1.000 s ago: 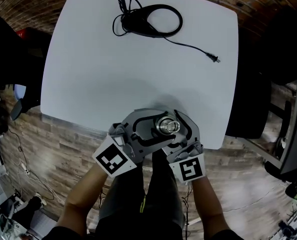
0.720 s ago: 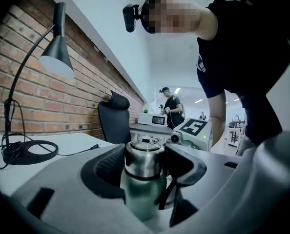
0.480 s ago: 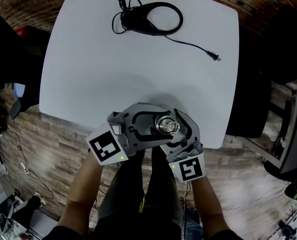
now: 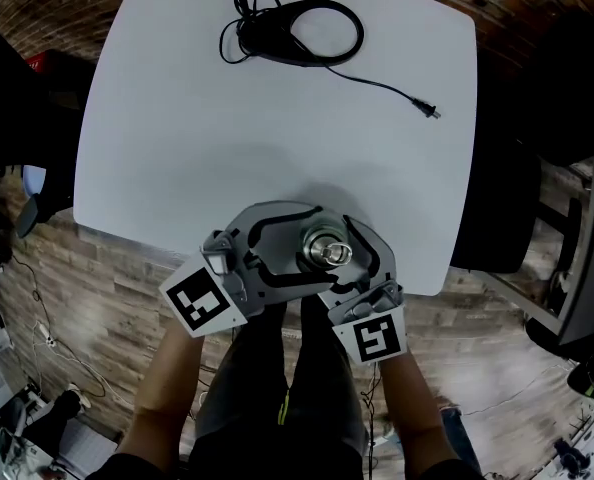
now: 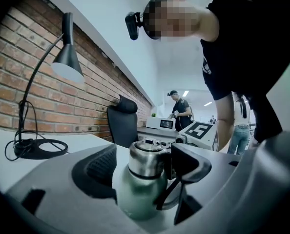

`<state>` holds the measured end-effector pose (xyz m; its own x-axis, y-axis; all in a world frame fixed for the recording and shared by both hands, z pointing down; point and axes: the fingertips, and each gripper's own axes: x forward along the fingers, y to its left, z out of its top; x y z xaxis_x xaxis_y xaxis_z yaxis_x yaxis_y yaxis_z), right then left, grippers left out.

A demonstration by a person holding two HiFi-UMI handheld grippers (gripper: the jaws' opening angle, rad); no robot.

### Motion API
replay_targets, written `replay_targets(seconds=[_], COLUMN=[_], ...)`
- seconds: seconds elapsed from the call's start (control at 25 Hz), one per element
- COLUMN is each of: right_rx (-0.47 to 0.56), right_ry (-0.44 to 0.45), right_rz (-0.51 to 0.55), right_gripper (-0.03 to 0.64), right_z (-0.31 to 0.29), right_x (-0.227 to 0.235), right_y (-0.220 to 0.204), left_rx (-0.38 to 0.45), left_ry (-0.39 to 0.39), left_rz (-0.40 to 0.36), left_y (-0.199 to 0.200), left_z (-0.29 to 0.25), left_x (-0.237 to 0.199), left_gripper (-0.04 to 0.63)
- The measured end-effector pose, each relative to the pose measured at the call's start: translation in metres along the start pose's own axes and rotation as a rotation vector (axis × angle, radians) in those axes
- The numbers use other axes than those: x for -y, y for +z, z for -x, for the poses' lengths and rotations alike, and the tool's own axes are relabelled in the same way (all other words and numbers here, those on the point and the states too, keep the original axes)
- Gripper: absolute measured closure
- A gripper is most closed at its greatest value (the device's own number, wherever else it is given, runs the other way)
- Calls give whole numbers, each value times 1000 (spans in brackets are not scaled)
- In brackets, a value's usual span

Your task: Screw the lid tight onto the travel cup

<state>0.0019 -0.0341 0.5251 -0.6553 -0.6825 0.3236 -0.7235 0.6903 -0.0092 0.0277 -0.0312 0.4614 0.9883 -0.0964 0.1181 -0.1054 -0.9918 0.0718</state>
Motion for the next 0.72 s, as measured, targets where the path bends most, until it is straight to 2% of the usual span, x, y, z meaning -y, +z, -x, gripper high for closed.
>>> replay_targets(seconds=[0.08,0.16,0.24,0.32,0.48,0.64,0.72], right_rx=[0,3,3,4,-8,6,5], right_ry=[-1,0,-2,-7,-11,-19,-18], right_rz=[-3,1,-1,-12,-24,-27,-26], right_gripper=[275,275,275,275,275,275,275], right_z=[0,1,3,3,1,0,0], right_x=[-1,-2,-1,1,-1,-1,-1], right_y=[-1,-1,-2,-2,-3,1,2], left_rx=[1,-1,0,8,2,17,10], left_ry=[76,189,311,398,453,583,612], left_rz=[17,31,69,115,112,82,67], left_y=[0,1,1,0,-3,3,3], left_z=[6,9,9,5,-6,2,3], left_x=[0,-2,-5,-6,2,-4,-9], left_gripper=[261,261,262,262,262,262,264])
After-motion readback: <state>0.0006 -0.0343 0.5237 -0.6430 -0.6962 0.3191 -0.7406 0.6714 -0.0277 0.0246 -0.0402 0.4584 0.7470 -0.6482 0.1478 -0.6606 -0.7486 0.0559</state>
